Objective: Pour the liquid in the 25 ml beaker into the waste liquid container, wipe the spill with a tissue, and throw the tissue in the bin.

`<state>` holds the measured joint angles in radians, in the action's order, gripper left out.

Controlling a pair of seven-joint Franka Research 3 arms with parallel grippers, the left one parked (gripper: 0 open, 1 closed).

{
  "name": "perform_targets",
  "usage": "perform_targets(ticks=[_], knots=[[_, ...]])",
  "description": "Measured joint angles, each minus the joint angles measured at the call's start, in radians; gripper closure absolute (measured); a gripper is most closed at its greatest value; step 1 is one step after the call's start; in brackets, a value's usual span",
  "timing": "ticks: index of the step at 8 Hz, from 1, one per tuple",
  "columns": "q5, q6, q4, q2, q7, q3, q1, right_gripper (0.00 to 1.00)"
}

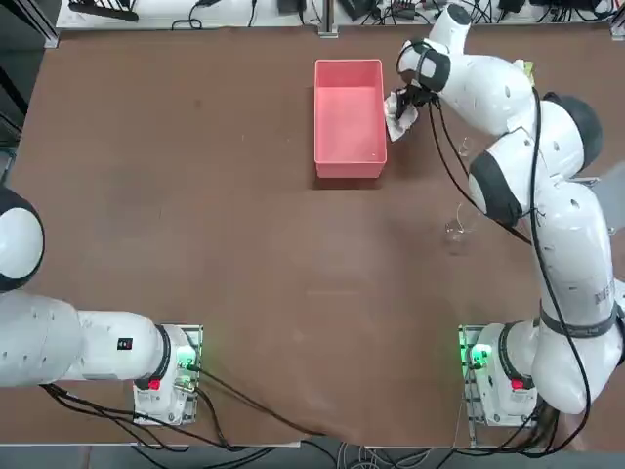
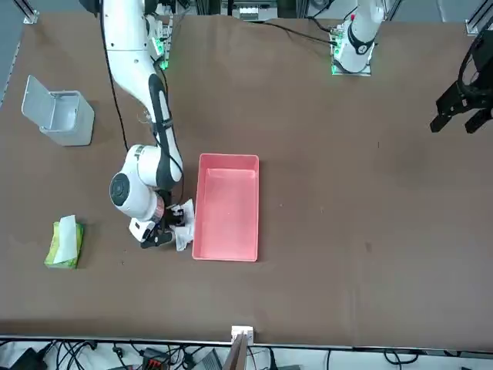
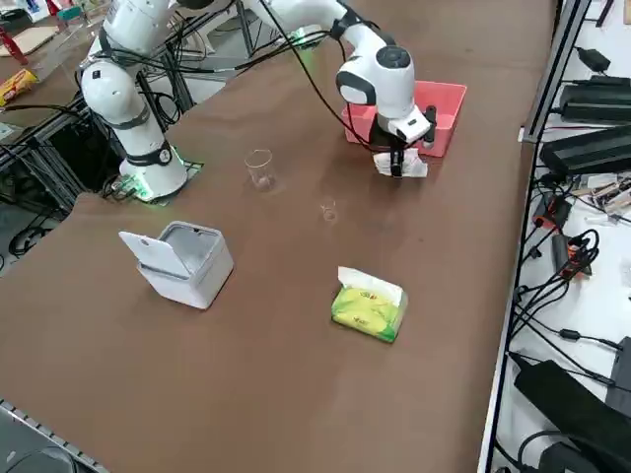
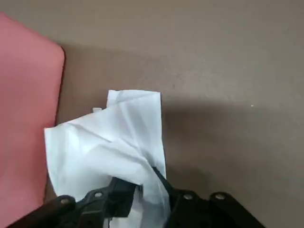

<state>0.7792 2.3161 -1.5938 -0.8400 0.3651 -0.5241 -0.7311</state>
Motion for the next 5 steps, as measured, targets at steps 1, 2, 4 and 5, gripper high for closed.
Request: perform_targets(ticks=[1,2,4,5], knots=[[0.000,0.002,0.000,-0.001,0.001,0.000,0.000,0.81],[0.000,0.006,0.001,-0.001,0.001,0.000,-0.001,0.77],[0.000,0.018,0.007,-0.005,0.003,-0.001,-0.004,0.76],[0.000,0.023,0.014,-0.007,0.003,-0.005,-0.007,0.76]])
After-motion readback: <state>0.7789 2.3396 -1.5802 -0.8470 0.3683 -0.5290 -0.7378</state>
